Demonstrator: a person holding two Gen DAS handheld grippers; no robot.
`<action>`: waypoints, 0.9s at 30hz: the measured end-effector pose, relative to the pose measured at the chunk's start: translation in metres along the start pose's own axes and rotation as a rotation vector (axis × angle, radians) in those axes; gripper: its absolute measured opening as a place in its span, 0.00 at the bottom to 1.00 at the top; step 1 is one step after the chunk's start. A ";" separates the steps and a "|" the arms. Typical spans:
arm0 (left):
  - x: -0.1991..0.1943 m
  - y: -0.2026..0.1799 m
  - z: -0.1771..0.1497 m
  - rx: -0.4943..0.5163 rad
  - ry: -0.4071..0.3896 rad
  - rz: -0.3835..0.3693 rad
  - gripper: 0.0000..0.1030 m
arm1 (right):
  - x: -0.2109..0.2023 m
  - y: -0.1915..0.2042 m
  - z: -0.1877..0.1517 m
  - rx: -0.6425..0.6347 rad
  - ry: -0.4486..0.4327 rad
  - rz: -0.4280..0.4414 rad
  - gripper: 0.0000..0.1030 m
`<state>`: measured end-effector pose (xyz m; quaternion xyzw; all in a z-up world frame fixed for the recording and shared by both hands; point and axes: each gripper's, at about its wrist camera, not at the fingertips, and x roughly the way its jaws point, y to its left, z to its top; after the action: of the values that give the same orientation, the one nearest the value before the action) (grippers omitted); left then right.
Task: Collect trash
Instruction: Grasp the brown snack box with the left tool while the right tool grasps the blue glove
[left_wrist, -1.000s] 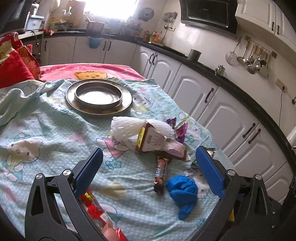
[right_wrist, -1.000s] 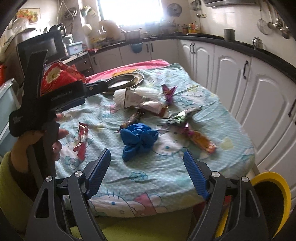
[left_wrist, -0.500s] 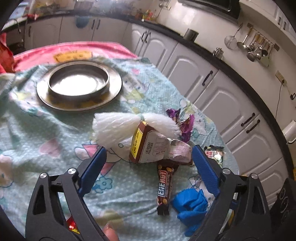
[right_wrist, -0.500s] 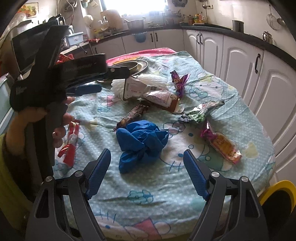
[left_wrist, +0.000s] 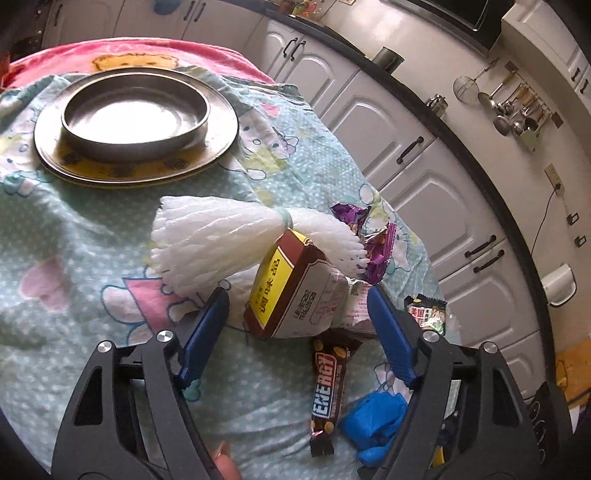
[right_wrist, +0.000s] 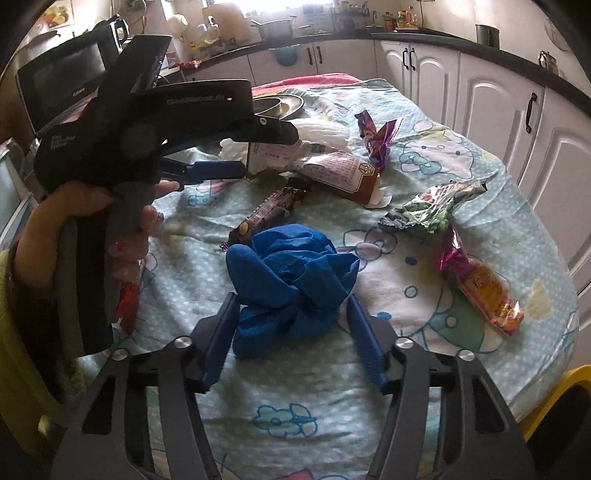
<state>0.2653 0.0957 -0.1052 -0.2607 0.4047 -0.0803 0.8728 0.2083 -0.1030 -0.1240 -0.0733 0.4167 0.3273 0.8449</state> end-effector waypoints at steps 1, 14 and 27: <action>0.002 0.000 0.000 -0.007 0.003 -0.007 0.63 | 0.000 0.000 0.000 -0.001 0.002 0.002 0.47; 0.003 -0.007 -0.006 0.032 0.022 -0.007 0.39 | -0.005 -0.007 -0.004 0.004 0.016 0.018 0.31; -0.032 -0.022 -0.026 0.076 -0.052 -0.008 0.35 | -0.019 -0.003 -0.012 0.001 0.031 0.054 0.16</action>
<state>0.2261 0.0778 -0.0861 -0.2308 0.3776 -0.0923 0.8920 0.1946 -0.1193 -0.1179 -0.0668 0.4319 0.3488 0.8291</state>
